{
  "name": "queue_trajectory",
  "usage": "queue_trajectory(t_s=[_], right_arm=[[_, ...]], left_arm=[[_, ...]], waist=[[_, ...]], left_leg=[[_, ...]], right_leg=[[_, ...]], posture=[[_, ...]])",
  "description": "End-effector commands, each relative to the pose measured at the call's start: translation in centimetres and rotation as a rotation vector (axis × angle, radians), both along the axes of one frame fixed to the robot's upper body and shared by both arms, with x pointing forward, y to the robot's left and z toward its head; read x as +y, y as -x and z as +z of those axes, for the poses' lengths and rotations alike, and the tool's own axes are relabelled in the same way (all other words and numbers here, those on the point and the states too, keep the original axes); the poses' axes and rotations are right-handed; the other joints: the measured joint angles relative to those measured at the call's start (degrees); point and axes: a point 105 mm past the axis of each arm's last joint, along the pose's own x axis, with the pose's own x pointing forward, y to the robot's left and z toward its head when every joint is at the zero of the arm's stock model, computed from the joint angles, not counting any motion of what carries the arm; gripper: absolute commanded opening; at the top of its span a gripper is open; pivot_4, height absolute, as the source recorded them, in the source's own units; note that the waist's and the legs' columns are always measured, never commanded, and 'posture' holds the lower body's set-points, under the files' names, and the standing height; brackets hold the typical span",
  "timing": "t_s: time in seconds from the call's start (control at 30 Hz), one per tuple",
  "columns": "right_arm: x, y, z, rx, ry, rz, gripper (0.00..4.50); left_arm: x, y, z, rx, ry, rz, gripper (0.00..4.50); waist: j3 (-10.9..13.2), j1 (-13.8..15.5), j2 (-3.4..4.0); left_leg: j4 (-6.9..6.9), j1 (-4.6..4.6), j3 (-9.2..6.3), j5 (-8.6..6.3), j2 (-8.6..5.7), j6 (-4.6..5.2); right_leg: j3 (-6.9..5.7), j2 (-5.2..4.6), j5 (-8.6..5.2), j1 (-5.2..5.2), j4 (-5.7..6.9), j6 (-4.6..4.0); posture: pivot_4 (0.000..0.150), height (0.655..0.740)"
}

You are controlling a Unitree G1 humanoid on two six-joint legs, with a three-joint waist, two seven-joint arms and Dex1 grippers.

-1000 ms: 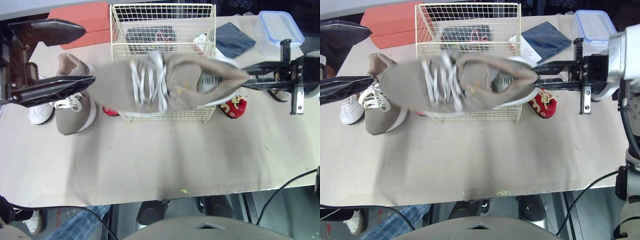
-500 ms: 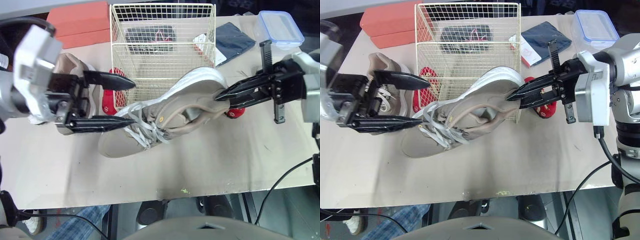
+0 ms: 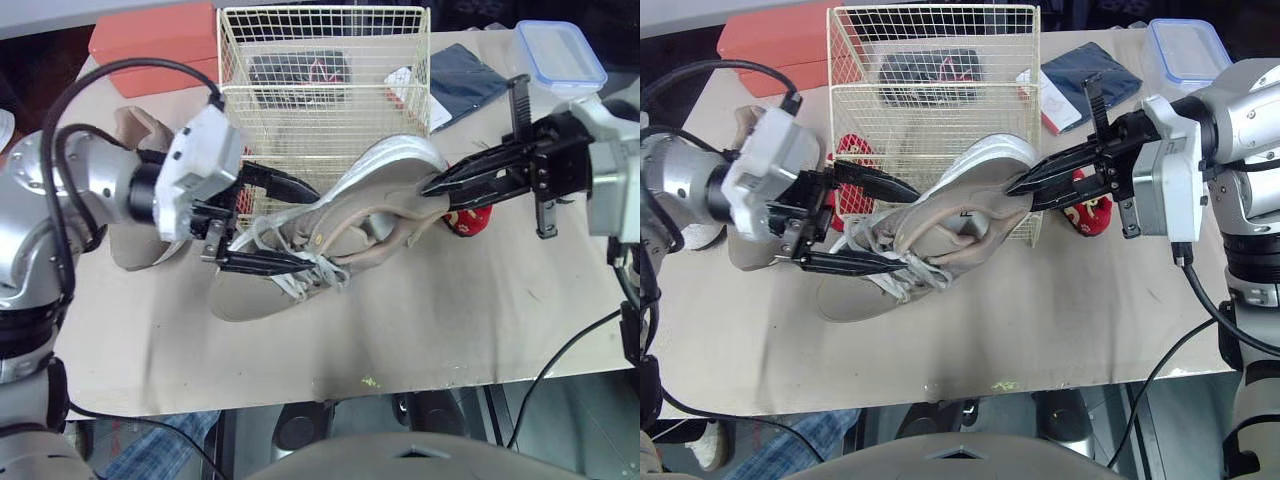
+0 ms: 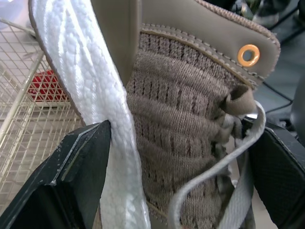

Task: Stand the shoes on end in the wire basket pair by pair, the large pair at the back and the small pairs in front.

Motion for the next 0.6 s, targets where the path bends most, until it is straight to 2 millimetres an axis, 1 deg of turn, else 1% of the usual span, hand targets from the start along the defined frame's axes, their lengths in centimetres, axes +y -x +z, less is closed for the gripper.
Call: queue_trajectory(t_s=[0.03,0.07,0.1,0.2,0.23,0.27,0.33,0.37,0.4,0.47,0.5,0.53,0.6], right_arm=[[-0.2,0.5,1.4,-0.035,-0.056,0.013,0.00],[-0.3,0.5,1.4,-0.028,-0.062,0.009,0.00],[-0.4,0.5,1.4,-0.023,-0.065,0.006,0.00],[-0.6,0.5,1.3,-0.009,-0.073,-0.007,0.00],[-0.7,0.5,1.3,0.000,-0.078,-0.012,0.00],[-0.7,0.5,1.3,0.005,-0.080,-0.017,0.00],[-0.8,0.5,1.3,0.015,-0.082,-0.022,0.00],[-0.8,0.5,1.3,0.039,-0.077,-0.027,0.00],[-0.9,0.6,1.2,0.064,-0.075,-0.033,0.00],[-1.1,0.6,1.3,0.101,-0.078,-0.055,0.00],[-1.1,0.6,1.4,0.112,-0.088,-0.063,0.77],[-1.2,0.6,1.7,0.129,-0.105,-0.071,1.01],[-1.5,0.6,2.0,0.155,-0.118,-0.100,1.91]], left_arm=[[-0.7,0.3,0.7,-0.060,-0.010,-0.040,3.96],[-0.8,0.1,0.8,-0.067,-0.007,-0.036,3.73],[-0.8,0.1,0.8,-0.073,-0.008,-0.037,3.19],[-0.9,0.0,0.9,-0.086,-0.010,-0.041,1.95],[-0.8,0.0,0.8,-0.090,-0.011,-0.041,1.62],[-0.8,-0.1,0.8,-0.094,-0.012,-0.041,1.13],[-0.9,-0.1,0.8,-0.095,-0.010,-0.042,0.54],[-0.9,-0.1,0.8,-0.103,-0.005,-0.043,0.31],[-1.0,-0.2,0.9,-0.111,0.004,-0.041,0.22],[-1.0,-0.5,1.0,-0.125,0.018,-0.034,0.22],[-1.0,-0.5,1.1,-0.130,0.027,-0.032,0.22],[-1.0,-0.5,1.1,-0.129,0.037,-0.029,0.22],[-1.0,-0.4,1.3,-0.125,0.059,-0.026,0.22]], waist=[[0.00,0.04,0.00],[0.00,0.10,0.00],[0.00,0.12,0.00],[0.01,0.09,-0.02],[0.01,0.10,-0.02],[0.01,0.10,-0.02],[0.01,0.09,-0.02],[0.01,0.10,-0.02],[0.01,0.14,-0.02],[0.01,0.19,-0.02],[0.01,0.20,-0.02],[0.01,0.21,-0.02],[0.01,0.21,-0.02]], left_leg=[[0.00,0.00,-0.02,0.00,0.01,0.00],[0.00,0.00,-0.02,0.00,0.01,0.00],[0.00,0.00,-0.02,0.00,0.01,0.00],[0.02,-0.01,-0.02,0.00,0.01,0.00],[0.02,-0.01,-0.02,0.00,0.01,0.00],[0.02,-0.01,-0.02,0.00,0.01,0.00],[0.02,-0.01,-0.03,0.00,0.01,0.00],[0.02,-0.01,-0.03,0.00,0.01,0.00],[0.03,-0.01,-0.03,0.00,0.01,0.00],[0.03,-0.02,-0.04,0.00,0.01,0.00],[0.03,-0.03,-0.05,0.00,0.01,0.00],[0.04,-0.04,-0.05,0.00,0.01,0.00],[0.04,-0.03,-0.05,0.00,0.01,0.00]], right_leg=[[-0.01,0.01,0.00,0.00,0.00,0.00],[-0.01,0.01,0.00,0.00,0.00,0.00],[-0.01,0.01,0.00,0.00,0.01,0.00],[-0.01,0.01,0.00,0.01,0.00,0.00],[-0.01,0.01,0.00,0.01,0.00,0.00],[-0.01,0.01,0.00,0.01,0.00,0.00],[-0.01,0.01,0.00,0.00,0.01,0.00],[-0.01,0.01,0.00,0.00,0.01,0.00],[-0.01,0.01,0.00,0.00,0.01,0.00],[-0.02,0.00,0.00,0.00,0.01,0.00],[-0.04,-0.01,0.00,0.00,0.00,0.00],[-0.04,-0.01,0.00,0.01,0.00,0.00],[-0.04,-0.02,0.00,0.01,0.00,0.00]], posture=[[0.150,0.7400],[0.150,0.7400],[0.150,0.7400],[0.150,0.7400],[0.150,0.7400],[0.150,0.7400],[0.150,0.7400],[0.150,0.7400],[0.150,0.7400],[0.150,0.7400],[0.150,0.7400],[0.150,0.7400],[0.150,0.7400]])
